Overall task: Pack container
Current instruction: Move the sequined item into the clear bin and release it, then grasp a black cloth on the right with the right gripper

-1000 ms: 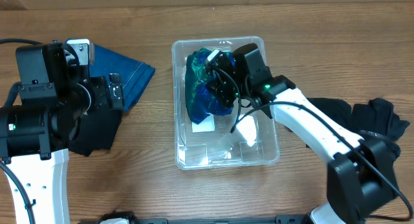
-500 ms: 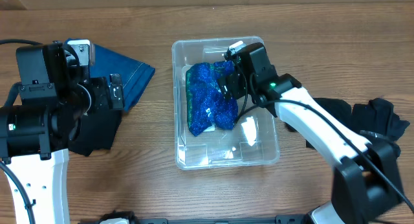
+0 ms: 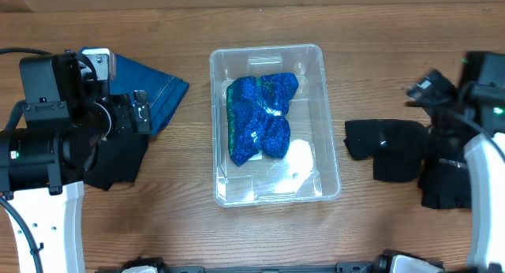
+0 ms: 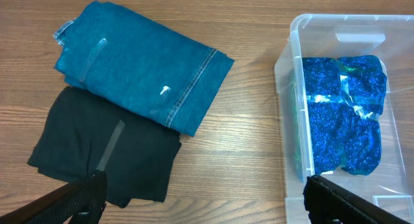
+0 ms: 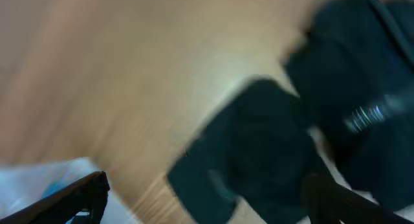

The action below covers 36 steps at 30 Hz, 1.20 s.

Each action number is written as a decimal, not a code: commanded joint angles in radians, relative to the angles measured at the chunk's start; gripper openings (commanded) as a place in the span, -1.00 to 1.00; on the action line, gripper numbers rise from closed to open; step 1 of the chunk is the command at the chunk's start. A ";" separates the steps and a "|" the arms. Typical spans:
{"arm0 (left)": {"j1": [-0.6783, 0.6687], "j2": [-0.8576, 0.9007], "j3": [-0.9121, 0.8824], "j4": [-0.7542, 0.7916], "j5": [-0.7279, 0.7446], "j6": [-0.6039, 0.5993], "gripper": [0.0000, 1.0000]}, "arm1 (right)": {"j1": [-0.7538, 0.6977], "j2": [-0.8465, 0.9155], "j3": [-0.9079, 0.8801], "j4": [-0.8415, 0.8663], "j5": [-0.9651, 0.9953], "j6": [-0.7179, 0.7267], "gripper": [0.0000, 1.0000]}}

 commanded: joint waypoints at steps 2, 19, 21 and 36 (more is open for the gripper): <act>0.005 0.000 0.021 0.001 0.012 -0.018 1.00 | -0.075 0.064 -0.149 0.058 -0.131 0.109 1.00; 0.005 0.000 0.021 0.002 0.019 -0.018 1.00 | -0.053 0.284 -0.377 0.370 -0.268 0.108 0.93; 0.005 0.000 0.021 0.002 0.019 -0.018 1.00 | -0.024 0.312 -0.377 0.381 -0.268 0.104 0.55; 0.005 0.000 0.021 0.002 0.019 -0.018 1.00 | 0.069 0.111 0.068 0.214 -0.459 -0.434 -0.73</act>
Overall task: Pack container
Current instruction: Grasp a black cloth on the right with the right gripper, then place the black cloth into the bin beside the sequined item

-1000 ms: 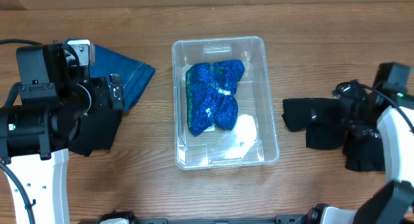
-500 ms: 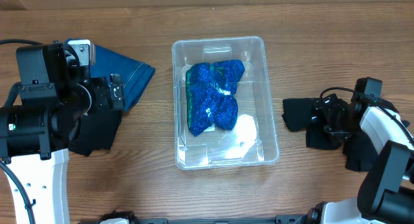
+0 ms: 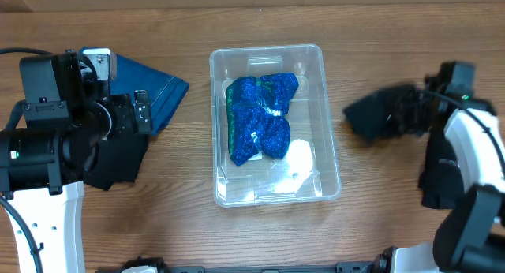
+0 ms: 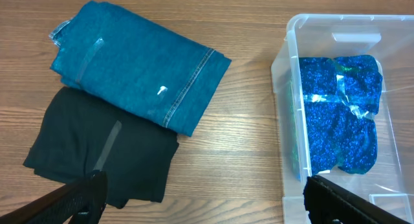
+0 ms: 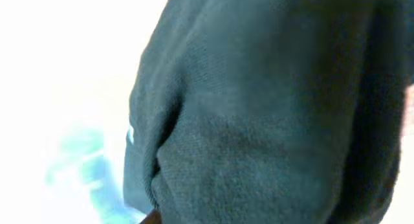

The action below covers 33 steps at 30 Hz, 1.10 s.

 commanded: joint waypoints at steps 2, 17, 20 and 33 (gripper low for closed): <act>0.005 0.000 0.021 0.002 0.008 -0.018 1.00 | 0.137 -0.161 0.216 -0.095 -0.097 -0.365 -0.73; 0.005 0.000 0.021 0.001 0.008 -0.018 1.00 | 0.700 -0.006 0.240 -0.108 0.069 -0.653 -0.92; 0.005 0.000 0.021 0.001 0.008 -0.018 1.00 | 0.679 0.055 0.240 -0.061 0.223 -0.595 -0.71; 0.005 0.000 0.021 -0.010 0.008 -0.017 1.00 | 0.686 -0.012 0.274 -0.031 0.374 -0.470 1.00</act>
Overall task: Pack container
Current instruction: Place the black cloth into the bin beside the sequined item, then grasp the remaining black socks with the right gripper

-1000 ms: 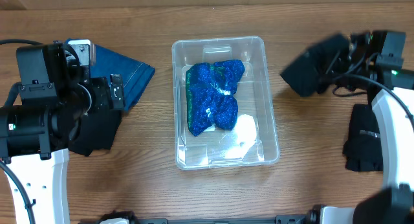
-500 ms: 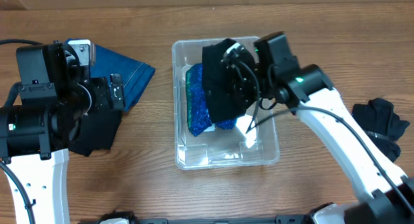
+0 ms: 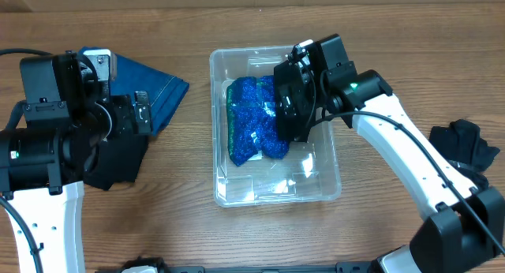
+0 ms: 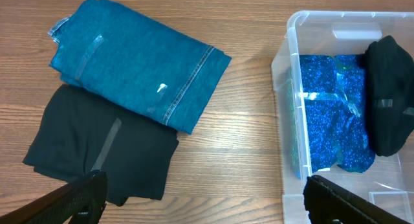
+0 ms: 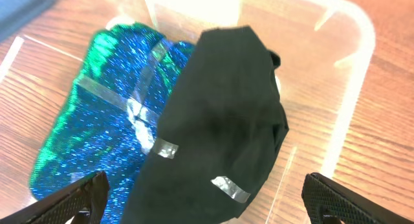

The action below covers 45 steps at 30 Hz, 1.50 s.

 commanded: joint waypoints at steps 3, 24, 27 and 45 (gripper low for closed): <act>0.005 0.000 0.021 -0.002 0.008 -0.017 1.00 | 0.002 -0.062 0.046 -0.018 0.138 0.150 1.00; 0.005 0.000 0.021 -0.002 0.008 -0.017 1.00 | -1.159 0.092 0.016 -0.179 0.100 0.275 1.00; 0.005 0.000 0.021 -0.002 0.008 -0.017 1.00 | -1.190 0.171 0.005 -0.178 0.100 0.239 1.00; 0.005 0.000 0.021 0.009 0.008 -0.017 0.99 | -1.199 0.188 -0.352 0.122 -0.425 -0.057 -0.31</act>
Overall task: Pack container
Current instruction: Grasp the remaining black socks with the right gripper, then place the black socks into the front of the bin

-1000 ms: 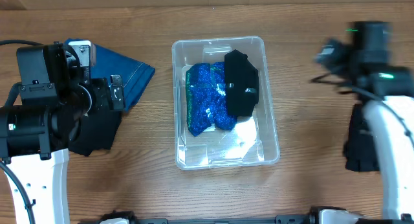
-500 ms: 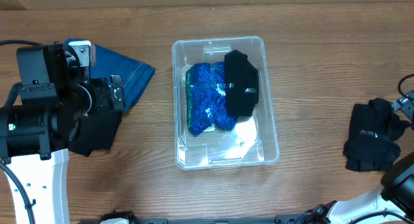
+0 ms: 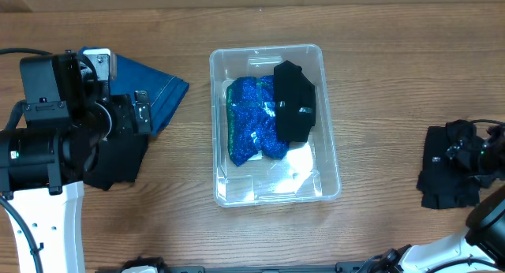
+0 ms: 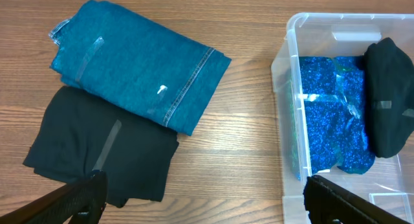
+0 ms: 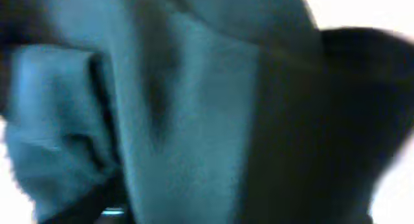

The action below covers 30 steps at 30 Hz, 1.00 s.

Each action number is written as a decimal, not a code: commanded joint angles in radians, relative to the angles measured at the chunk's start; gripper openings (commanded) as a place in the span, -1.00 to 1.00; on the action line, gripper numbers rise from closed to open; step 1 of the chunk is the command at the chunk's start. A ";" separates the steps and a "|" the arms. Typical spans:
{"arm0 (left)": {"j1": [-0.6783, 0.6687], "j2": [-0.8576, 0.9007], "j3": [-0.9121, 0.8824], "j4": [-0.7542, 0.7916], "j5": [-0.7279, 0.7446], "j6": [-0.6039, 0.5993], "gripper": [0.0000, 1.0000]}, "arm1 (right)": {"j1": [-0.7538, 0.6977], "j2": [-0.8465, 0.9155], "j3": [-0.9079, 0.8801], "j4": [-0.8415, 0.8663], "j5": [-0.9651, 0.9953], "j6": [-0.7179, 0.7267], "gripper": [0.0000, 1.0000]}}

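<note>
A clear plastic container (image 3: 331, 127) stands mid-table. Inside lie a glittery blue bundle (image 3: 248, 125) and, on its right side, a taped black garment (image 3: 293, 103). The left wrist view shows the same black garment (image 4: 388, 101) over the blue bundle (image 4: 333, 120). My left gripper (image 4: 204, 188) hovers open above bare wood, between the container and two folded cloths. My right gripper (image 3: 467, 151) is down on a black cloth pile (image 3: 443, 178) at the far right. The right wrist view shows only blurred dark fabric (image 5: 194, 120) up close, and the jaws are hidden.
Left of the container lie folded blue denim (image 4: 139, 68) and, nearer the front, a folded black cloth (image 4: 97, 146) with tape strips. My left arm (image 3: 63, 115) covers much of them from overhead. A white sheet (image 3: 296, 158) lies on the container floor.
My right arm has left the container and is now at the far right on the black pile. The black garment stays in the container. The left arm has not moved.
Two black cloths lay at the right with my right gripper beside them. Then the gripper held one of them lifted. Then it was over the container, with the garment lying on the blue bundle. Now it is back on the remaining black pile.
</note>
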 commanded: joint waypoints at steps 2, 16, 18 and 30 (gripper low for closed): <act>0.005 0.000 0.021 0.004 0.008 -0.017 1.00 | 0.010 0.013 0.040 -0.044 -0.276 -0.026 -0.73; 0.005 0.000 0.021 0.004 0.008 -0.017 1.00 | 0.452 -0.240 0.630 -0.562 -0.510 -0.204 -0.92; 0.005 0.000 0.021 0.004 0.008 -0.017 1.00 | 0.599 -0.276 0.630 -0.598 -0.457 -0.301 -0.92; 0.005 0.000 0.021 0.003 0.008 -0.017 1.00 | 1.427 -0.280 0.509 -0.674 -0.031 -0.491 -0.92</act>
